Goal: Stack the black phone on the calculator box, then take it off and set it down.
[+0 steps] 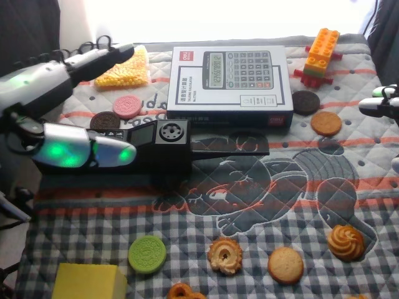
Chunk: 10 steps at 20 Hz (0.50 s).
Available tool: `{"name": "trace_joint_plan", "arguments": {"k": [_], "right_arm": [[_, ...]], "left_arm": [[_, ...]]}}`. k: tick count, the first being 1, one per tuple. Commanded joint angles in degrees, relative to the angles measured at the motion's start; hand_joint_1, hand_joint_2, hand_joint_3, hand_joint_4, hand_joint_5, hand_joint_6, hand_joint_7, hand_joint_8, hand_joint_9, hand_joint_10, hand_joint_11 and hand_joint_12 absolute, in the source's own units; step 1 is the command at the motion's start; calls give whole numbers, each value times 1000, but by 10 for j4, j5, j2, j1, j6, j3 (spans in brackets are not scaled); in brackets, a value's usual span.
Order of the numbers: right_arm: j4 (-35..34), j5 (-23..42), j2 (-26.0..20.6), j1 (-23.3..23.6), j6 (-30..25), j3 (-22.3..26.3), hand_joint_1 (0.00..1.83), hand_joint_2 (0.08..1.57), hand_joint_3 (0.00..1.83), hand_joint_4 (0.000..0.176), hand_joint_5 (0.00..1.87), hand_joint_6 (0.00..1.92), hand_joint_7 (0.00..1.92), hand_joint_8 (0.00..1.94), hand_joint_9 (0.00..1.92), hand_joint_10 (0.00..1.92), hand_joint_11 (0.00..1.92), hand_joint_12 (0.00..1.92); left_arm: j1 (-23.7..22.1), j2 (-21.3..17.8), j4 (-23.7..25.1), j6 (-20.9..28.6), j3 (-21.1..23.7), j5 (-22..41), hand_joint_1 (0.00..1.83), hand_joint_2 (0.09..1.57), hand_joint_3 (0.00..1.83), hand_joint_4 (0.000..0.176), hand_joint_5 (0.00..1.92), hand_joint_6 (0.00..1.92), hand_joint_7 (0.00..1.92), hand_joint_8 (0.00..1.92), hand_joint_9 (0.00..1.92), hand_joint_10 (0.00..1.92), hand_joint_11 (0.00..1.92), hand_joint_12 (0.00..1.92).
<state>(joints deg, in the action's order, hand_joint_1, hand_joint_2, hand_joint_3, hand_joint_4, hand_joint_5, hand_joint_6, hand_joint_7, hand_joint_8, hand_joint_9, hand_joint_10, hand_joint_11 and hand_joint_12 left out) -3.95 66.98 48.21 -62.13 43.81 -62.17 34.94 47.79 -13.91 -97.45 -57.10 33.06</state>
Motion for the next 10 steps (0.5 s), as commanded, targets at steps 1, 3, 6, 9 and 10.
{"name": "trace_joint_plan", "arguments": {"k": [1, 3, 6, 9, 10], "right_arm": [[-13, 69, -2, 2, 1, -2, 383, 1307, 4, 71, 396, 0, 400, 1, 429, 1, 429, 151], [-13, 69, -2, 2, 1, -2, 399, 1308, 2, 77, 399, 2, 408, 3, 442, 5, 443, 148], [-13, 69, -2, 2, 1, -2, 436, 1305, 0, 71, 408, 4, 398, 2, 466, 9, 488, 152], [-13, 69, -2, 2, 1, -2, 449, 1305, 0, 65, 418, 4, 390, 1, 458, 2, 474, 141], [-13, 69, -2, 2, 1, -2, 451, 1302, 0, 64, 428, 7, 391, 2, 452, 0, 466, 137]], "left_arm": [[-9, 3, -1, 4, -8, 31, 617, 911, 0, 176, 0, 0, 92, 6, 175, 10, 0, 641], [-18, 13, -23, 4, -15, -5, 612, 883, 0, 161, 76, 13, 152, 9, 240, 15, 0, 724], [-17, 16, -58, 4, -4, -11, 599, 911, 0, 99, 199, 4, 283, 5, 333, 12, 0, 786], [-7, 22, -72, 4, -10, -15, 694, 898, 0, 64, 327, 16, 385, 11, 408, 20, 0, 1035], [-7, 26, -74, 4, -16, -24, 715, 908, 1, 63, 360, 13, 446, 15, 446, 26, 0, 1146]]}}
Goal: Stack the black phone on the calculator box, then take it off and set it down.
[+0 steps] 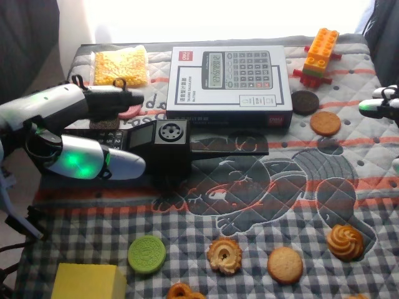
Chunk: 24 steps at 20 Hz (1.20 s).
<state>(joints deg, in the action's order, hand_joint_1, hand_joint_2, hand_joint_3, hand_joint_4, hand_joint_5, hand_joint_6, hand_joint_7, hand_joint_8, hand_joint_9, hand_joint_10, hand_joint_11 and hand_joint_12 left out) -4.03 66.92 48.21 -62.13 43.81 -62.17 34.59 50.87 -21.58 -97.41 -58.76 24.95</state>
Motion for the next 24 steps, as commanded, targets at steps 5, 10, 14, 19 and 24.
{"name": "trace_joint_plan", "arguments": {"k": [5, 10, 14, 19, 24], "right_arm": [[-12, 69, -1, 2, 1, -2, 453, 1313, 3, 57, 424, 2, 408, 4, 462, 3, 481, 134], [-11, 69, -1, 2, 0, -2, 385, 1313, 3, 93, 395, 2, 402, 2, 439, 3, 457, 107], [-11, 69, -1, 2, -1, -2, 391, 1326, 4, 82, 405, 3, 424, 6, 458, 9, 494, 112], [-11, 69, -1, 0, -1, -2, 314, 1324, 0, 68, 432, 5, 451, 4, 483, 7, 515, 107], [-11, 69, 1, 0, -1, -2, 343, 1331, 2, 46, 436, 2, 452, 2, 477, 1, 500, 87]], "left_arm": [[-14, 13, 3, 4, -9, 33, 977, 1009, 2, 2, 636, 13, 727, 27, 656, 110, 182, 1251], [-18, 17, -1, 4, -12, 32, 1212, 1172, 1, 0, 852, 1020, 890, 1282, 701, 990, 548, 1398], [-21, 20, -12, 4, -17, 33, 1218, 1175, 1, 0, 974, 880, 765, 1437, 691, 1055, 615, 1419], [-29, -4, 20, 4, 13, 63, 1230, 1143, 1, 0, 1057, 798, 795, 1352, 837, 1249, 789, 1587], [-76, -31, 112, 4, 46, 99, 1373, 1119, 0, 0, 999, 865, 856, 1116, 928, 1258, 798, 1269]]}}
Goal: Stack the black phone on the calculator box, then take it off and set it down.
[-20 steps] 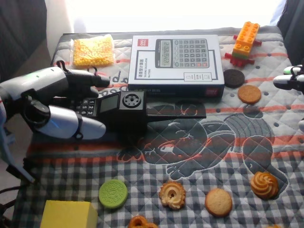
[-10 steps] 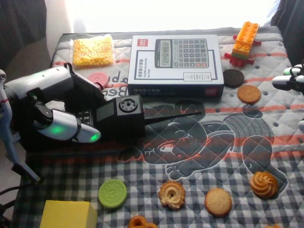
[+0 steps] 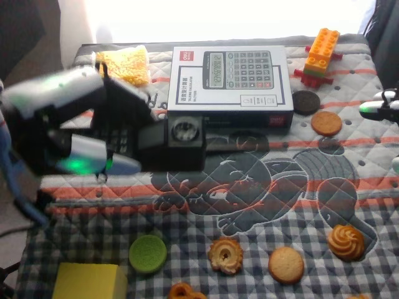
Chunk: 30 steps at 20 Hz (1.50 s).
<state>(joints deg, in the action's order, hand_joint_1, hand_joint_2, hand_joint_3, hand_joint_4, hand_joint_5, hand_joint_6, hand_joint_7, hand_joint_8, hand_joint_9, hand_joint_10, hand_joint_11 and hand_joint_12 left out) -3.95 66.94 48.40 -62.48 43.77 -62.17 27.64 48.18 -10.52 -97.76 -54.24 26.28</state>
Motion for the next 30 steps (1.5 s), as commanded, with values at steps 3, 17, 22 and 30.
{"name": "trace_joint_plan", "arguments": {"k": [3, 17, 22, 30], "right_arm": [[-12, 69, 2, 5, -1, -5, 303, 1330, 1, 47, 433, 3, 448, 2, 477, 3, 516, 91], [15, 54, 29, 40, -1, -25, 349, 1345, 1, 72, 431, 3, 470, 7, 474, 0, 493, 87], [21, 51, 33, 45, -1, -28, 406, 1329, 0, 99, 442, 3, 504, 6, 522, 9, 546, 132], [20, 51, 34, 45, -2, -28, 418, 1331, 2, 57, 447, 2, 488, 0, 501, 0, 504, 125]], "left_arm": [[-61, 21, 14, 7, -30, 63, 1375, 1110, 0, 0, 983, 932, 909, 1053, 934, 1184, 757, 1259], [-175, 264, -30, 7, -277, -81, 1245, 1103, 2, 0, 1099, 663, 932, 1193, 928, 793, 733, 1265], [-173, 295, -58, 7, -316, -94, 1222, 1132, 0, 0, 1030, 828, 872, 1239, 786, 1003, 412, 1627], [-156, 287, -76, 7, -300, -55, 842, 948, 0, 171, 189, 0, 365, 0, 410, 29, 0, 1049]]}}
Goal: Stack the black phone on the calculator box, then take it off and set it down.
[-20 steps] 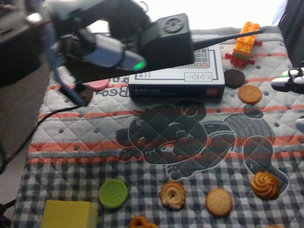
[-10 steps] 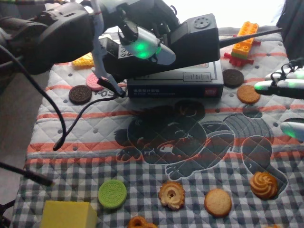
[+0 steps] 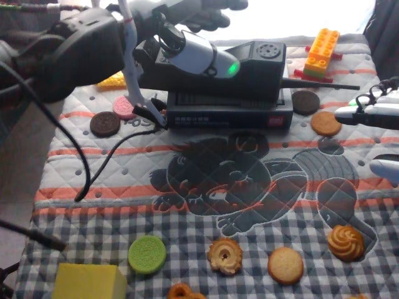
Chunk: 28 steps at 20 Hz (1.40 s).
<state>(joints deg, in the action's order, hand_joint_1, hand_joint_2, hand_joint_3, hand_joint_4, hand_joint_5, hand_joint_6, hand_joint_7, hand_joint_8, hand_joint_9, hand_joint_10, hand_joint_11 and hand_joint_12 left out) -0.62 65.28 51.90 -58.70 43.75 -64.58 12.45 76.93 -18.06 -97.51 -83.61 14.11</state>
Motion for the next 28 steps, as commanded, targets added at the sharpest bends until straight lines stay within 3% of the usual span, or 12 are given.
{"name": "trace_joint_plan", "arguments": {"k": [1, 6, 8, 10, 12, 17, 18, 19, 22, 25, 26, 28], "right_arm": [[-13, 67, -1, 7, -2, -4, 416, 1333, 2, 58, 447, 2, 490, 1, 497, 0, 498, 123], [-14, 69, -1, 14, -6, -4, 411, 1331, 0, 73, 445, 2, 469, 0, 482, 0, 477, 121], [-14, 84, -1, 17, -8, -2, 438, 1331, 0, 43, 449, 1, 498, 5, 501, 1, 485, 137], [-17, 100, -2, 27, -8, -1, 461, 1321, 0, 51, 433, 3, 453, 0, 406, 0, 353, 78], [-18, 102, 1, 42, -8, -3, 334, 1292, 0, 69, 426, 1, 449, 1, 364, 0, 283, 39], [-24, 101, 28, 86, -8, -22, 707, 1114, 0, 54, 423, 1, 401, 0, 407, 1, 431, 51], [-27, 94, 39, 104, -8, -30, 691, 1064, 0, 94, 384, 0, 325, 0, 332, 0, 375, 25], [-27, 88, 47, 115, -8, -36, 669, 1046, 0, 110, 348, 0, 281, 0, 260, 0, 314, 5], [-26, 51, 80, 166, -8, -64, 541, 985, 0, 153, 260, 3, 278, 2, 305, 17, 382, 35], [-25, 9, 106, 206, -8, -91, 582, 981, 0, 172, 244, 0, 268, 0, 281, 3, 369, 36], [-25, -7, 115, 218, -8, -100, 571, 984, 0, 169, 235, 0, 265, 0, 276, 1, 360, 34], [-20, -40, 134, 242, -8, -120, 578, 985, 0, 168, 228, 0, 264, 0, 297, 9, 365, 39]], "left_arm": [[-3, -9, 0, 5, 8, 84, 800, 932, 0, 175, 148, 0, 332, 0, 412, 20, 0, 1059], [2, -71, 29, 5, 89, 157, 737, 894, 0, 176, 77, 1, 256, 0, 385, 2, 0, 1052], [13, -109, 40, 5, 126, 185, 753, 882, 0, 176, 47, 0, 252, 0, 368, 7, 0, 965], [46, -153, 45, 5, 169, 236, 783, 868, 0, 176, 29, 2, 201, 4, 269, 4, 0, 727], [81, -183, 49, 5, 199, 281, 765, 857, 0, 176, 68, 6, 236, 6, 245, 2, 0, 789], [181, -267, 49, 5, 287, 396, 876, 829, 0, 176, 48, 3, 165, 4, 122, 2, 0, 353], [211, -287, 45, 5, 313, 428, 947, 828, 0, 176, 9, 0, 122, 2, 100, 1, 0, 276], [233, -300, 41, 5, 330, 449, 910, 804, 0, 174, 1, 0, 116, 1, 106, 2, 0, 85], [295, -318, 13, 5, 360, 507, 791, 824, 3, 95, 43, 13, 69, 6, 0, 0, 11, 6], [318, -322, 7, 5, 372, 522, 820, 829, 3, 101, 62, 16, 74, 5, 24, 7, 60, 30], [322, -324, 7, 5, 375, 524, 847, 838, 6, 135, 32, 3, 59, 0, 8, 1, 48, 26], [330, -327, 7, 5, 380, 529, 837, 844, 7, 147, 7, 2, 79, 8, 37, 12, 75, 42]]}}
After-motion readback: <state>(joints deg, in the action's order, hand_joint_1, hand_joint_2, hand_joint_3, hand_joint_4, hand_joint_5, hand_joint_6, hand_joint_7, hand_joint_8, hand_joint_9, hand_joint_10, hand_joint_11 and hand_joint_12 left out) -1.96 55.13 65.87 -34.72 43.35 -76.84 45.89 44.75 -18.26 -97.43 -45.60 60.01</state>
